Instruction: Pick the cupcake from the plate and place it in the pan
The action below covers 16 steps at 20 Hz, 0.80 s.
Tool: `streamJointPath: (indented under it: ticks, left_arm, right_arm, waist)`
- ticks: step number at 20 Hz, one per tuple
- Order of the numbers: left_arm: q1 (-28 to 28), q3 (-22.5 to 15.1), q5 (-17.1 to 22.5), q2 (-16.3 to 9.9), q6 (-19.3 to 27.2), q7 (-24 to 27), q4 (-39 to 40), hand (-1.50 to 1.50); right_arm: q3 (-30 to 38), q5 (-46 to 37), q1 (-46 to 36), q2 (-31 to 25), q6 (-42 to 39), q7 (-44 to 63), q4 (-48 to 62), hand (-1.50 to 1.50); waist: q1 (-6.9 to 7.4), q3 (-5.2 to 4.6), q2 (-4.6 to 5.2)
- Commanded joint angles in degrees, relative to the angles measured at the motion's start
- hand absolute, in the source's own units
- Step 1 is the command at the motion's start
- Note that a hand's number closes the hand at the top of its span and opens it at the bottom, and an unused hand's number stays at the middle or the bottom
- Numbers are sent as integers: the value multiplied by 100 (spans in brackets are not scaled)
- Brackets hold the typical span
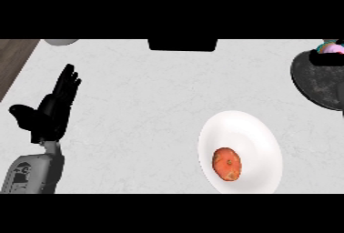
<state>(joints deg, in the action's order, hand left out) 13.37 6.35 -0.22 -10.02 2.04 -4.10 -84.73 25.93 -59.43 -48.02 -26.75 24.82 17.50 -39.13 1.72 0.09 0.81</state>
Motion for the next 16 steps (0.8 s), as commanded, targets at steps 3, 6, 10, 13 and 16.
streamJointPath:
  ticks: [3,6,10,13,16]
  left_arm:
    - [244,-78,1,56,33,-287,-69,0]
    - [159,-38,38,11,-70,-69,-3,0]
    - [205,-258,-140,175,47,-26,-69,0]
    - [277,-83,15,137,-42,154,232,0]
    - [228,-267,-96,244,18,31,85,0]
  right_arm:
    - [356,-37,171,-932,640,-824,1291,150]
    - [526,94,303,-1130,893,-1264,1757,150]
    - [776,268,356,-1241,1154,-1504,2071,150]
    - [842,331,407,-1299,1135,-1773,2324,150]
    - [1227,782,220,-1272,672,-1744,2563,-150]
  waist:
    - [98,17,63]
    - [113,19,63]
    - [264,49,150]
    - [240,43,175]
    - [322,56,176]
